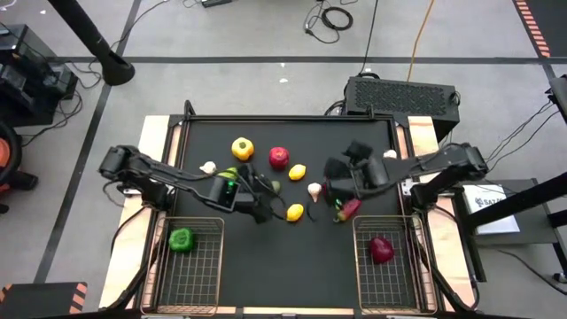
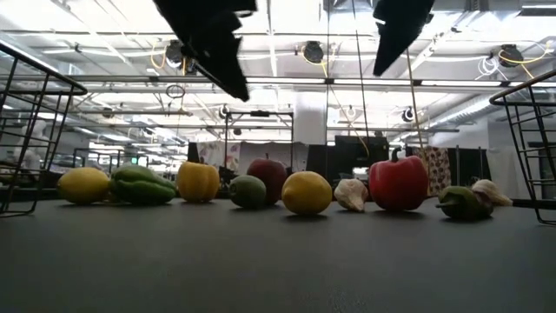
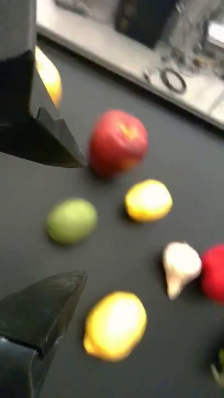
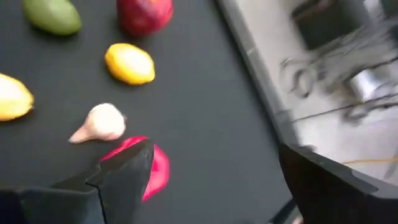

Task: Sort produce into baskets
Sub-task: Put the red bell pepper into the left gold wire basket

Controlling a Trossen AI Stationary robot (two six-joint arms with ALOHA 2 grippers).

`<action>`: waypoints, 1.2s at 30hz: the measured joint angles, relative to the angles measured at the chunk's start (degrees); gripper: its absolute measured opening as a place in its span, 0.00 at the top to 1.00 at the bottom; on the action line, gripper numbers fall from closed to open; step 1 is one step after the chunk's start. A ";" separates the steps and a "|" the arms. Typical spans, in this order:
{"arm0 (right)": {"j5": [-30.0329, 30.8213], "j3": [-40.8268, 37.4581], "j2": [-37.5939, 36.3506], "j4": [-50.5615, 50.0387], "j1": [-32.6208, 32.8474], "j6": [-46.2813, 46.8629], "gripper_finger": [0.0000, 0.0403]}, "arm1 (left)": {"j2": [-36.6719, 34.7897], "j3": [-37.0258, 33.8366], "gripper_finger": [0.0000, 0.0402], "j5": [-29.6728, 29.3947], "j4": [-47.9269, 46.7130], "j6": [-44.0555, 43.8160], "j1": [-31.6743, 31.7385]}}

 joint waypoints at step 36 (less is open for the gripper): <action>-27.32 -16.04 -0.09 16.49 -11.62 -21.27 0.42 | -1.56 -0.07 0.28 -0.83 -7.24 -1.84 -0.91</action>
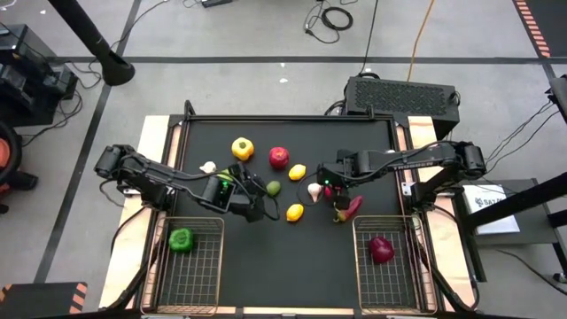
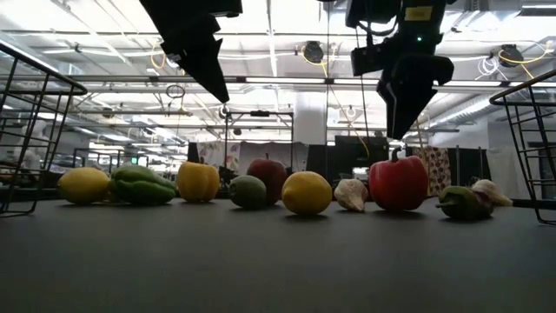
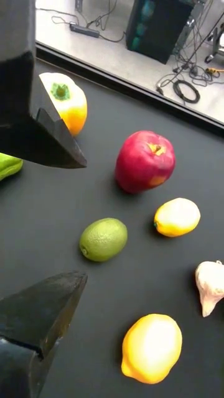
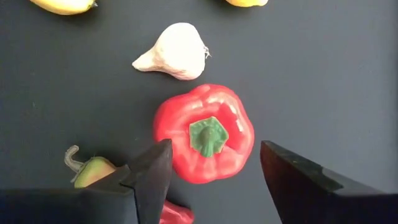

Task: Sort produce into baskets
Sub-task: Put the red bell pepper into the left gold wire basket

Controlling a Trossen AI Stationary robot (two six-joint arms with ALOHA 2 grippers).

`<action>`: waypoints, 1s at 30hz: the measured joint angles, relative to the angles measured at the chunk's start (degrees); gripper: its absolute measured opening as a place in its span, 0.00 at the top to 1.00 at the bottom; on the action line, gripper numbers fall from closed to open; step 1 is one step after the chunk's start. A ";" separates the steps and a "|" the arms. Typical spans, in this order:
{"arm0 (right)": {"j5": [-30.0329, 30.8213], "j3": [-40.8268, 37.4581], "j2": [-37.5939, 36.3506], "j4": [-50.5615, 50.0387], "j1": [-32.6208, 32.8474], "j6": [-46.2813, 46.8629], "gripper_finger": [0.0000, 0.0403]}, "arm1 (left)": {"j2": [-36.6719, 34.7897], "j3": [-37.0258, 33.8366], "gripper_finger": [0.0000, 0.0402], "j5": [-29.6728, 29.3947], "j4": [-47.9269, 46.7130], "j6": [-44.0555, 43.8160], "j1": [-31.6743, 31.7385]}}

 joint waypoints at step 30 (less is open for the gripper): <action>-0.11 -0.07 0.38 0.94 0.00 -0.24 0.51 | 0.00 0.00 0.28 0.00 0.09 -0.55 0.00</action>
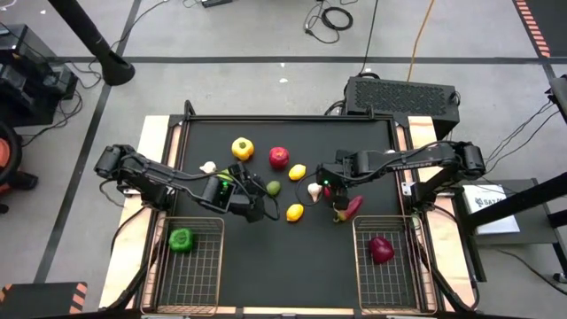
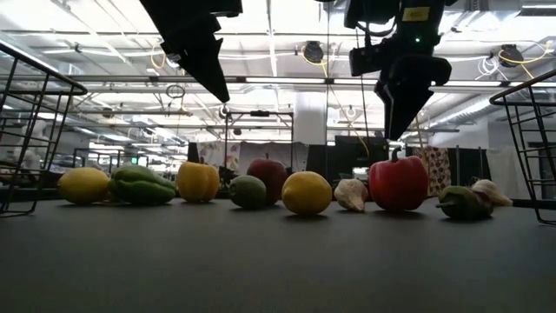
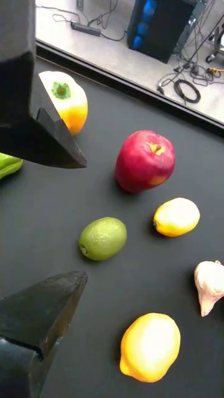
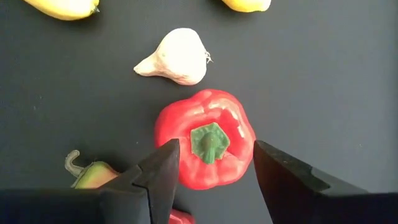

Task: Sort produce into baskets
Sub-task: Put the red bell pepper into the left gold wire basket

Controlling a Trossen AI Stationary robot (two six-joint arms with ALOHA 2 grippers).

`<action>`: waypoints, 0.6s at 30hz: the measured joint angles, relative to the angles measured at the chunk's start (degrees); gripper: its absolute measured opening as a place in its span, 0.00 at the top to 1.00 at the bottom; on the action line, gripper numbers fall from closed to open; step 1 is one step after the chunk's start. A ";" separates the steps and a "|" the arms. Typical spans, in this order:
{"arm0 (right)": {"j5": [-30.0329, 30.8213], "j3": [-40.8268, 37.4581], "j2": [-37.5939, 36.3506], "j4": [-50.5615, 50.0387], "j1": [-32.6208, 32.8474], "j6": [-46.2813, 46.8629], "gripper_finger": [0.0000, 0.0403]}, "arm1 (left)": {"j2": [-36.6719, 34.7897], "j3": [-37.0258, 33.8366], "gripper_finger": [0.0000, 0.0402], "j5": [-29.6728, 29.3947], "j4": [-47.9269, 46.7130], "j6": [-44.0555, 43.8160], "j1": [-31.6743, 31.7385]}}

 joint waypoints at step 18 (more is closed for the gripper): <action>-0.08 0.15 5.93 -1.43 -1.01 -4.28 0.56 | 0.00 0.00 0.28 0.00 -0.02 0.00 0.00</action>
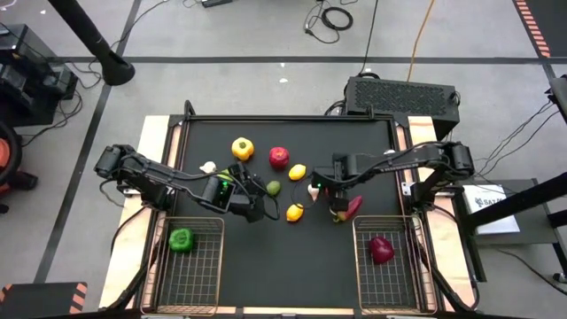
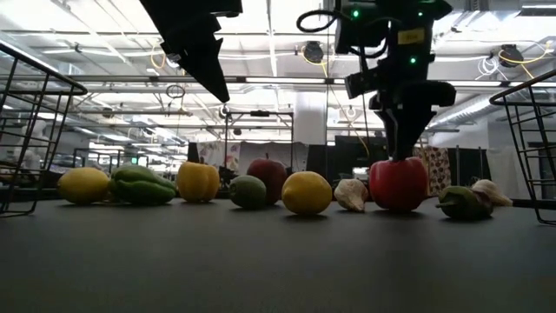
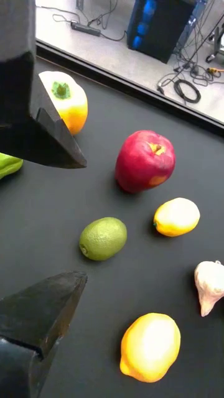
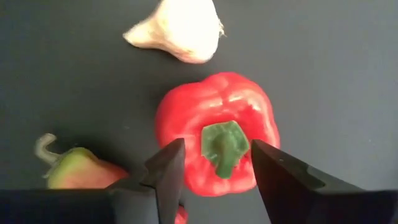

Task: Sort produce into baskets
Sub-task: Put the red bell pepper into the left gold wire basket

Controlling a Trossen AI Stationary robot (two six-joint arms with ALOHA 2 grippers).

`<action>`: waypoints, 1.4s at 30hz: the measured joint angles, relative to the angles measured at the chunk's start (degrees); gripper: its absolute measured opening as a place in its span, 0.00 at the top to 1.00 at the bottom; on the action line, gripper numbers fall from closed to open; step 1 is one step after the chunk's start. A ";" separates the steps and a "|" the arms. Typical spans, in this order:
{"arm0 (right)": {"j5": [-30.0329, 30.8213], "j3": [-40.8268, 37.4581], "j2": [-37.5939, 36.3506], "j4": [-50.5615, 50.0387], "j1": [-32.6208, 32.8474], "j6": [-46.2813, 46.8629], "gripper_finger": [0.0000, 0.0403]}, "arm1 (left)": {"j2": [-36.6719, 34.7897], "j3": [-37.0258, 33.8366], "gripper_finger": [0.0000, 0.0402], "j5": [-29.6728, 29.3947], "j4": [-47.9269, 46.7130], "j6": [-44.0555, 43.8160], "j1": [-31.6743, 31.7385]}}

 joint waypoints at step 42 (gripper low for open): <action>-1.97 15.28 0.08 -0.21 -1.52 3.44 0.96 | -5.48 -0.07 0.28 -3.13 -5.60 -2.11 -2.60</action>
